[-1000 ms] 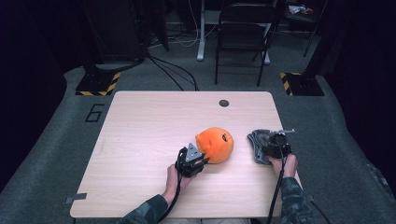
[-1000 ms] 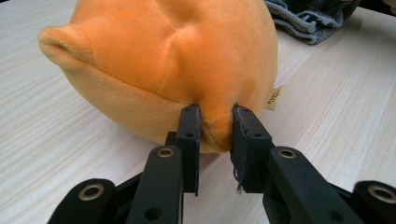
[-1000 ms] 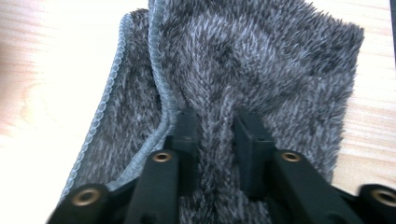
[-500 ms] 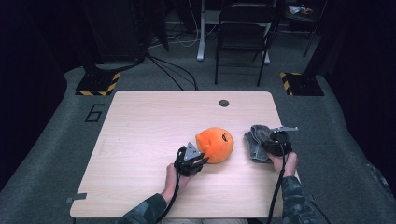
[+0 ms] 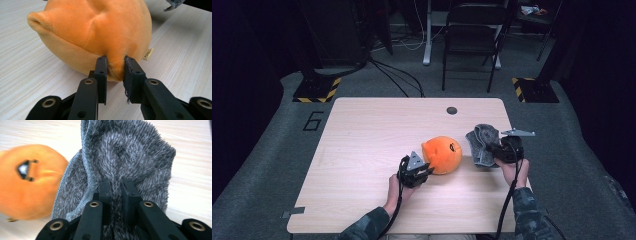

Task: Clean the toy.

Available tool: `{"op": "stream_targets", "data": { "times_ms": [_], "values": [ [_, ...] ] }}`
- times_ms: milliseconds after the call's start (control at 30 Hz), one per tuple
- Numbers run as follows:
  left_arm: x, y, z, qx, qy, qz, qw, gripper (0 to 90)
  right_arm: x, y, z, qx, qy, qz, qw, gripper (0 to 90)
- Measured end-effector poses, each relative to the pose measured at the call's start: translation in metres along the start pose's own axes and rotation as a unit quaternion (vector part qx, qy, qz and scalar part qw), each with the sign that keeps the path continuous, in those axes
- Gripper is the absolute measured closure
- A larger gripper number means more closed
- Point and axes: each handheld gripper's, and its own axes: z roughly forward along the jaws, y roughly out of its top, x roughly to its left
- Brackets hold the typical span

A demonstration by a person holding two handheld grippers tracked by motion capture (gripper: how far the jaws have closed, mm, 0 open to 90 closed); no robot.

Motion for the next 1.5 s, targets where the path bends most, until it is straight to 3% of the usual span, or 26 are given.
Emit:
{"op": "stream_targets", "data": {
  "times_ms": [433,800,833,967,1100,1167,1233,1333,1433,1500],
  "values": [
    [0.003,0.001,-0.002,-0.001,-0.005,0.0,1.0,74.8,0.054,0.022,-0.003,-0.022,0.06,-0.043,0.997,79.8],
    [0.003,0.002,-0.002,-0.004,-0.01,0.003,0.9999,75.5,0.109,0.033,0.004,-0.019,0.072,-0.11,0.9912,79.8],
    [0.003,0.002,-0.002,-0.004,-0.01,0.003,0.9999,75.6,0.109,0.033,0.004,-0.019,0.072,-0.11,0.9912,79.8],
    [0.005,0.002,-0.003,-0.007,-0.01,0.003,0.9999,75.7,0.13,0.037,0.015,-0.008,0.078,-0.131,0.9883,79.7],
    [0.008,0.002,-0.004,-0.011,-0.01,0.0,0.9999,76.2,0.14,0.036,0.024,-0.001,0.079,-0.151,0.9853,79.6],
    [0.01,0.003,-0.004,-0.013,-0.006,0.001,0.9999,76.4,0.143,0.035,0.026,0.004,0.082,-0.148,0.9856,79.5],
    [0.012,0.003,-0.005,-0.017,-0.005,-0.002,0.9998,76.4,0.147,0.03,0.038,0.019,0.065,-0.165,0.984,79.1],
    [0.012,0.003,-0.004,-0.017,-0.005,0.0,0.9998,75.2,0.146,0.026,0.045,0.027,0.057,-0.17,0.9834,78.9],
    [0.011,0.003,0.0,-0.009,0.01,0.003,0.9999,60.7,0.145,0.023,0.05,0.031,0.052,-0.173,0.9831,77.9],
    [0.01,0.003,0.002,-0.004,0.007,0.0,1.0,60.9,0.145,0.022,0.051,0.035,0.053,-0.174,0.9826,76.7]
  ]
}}
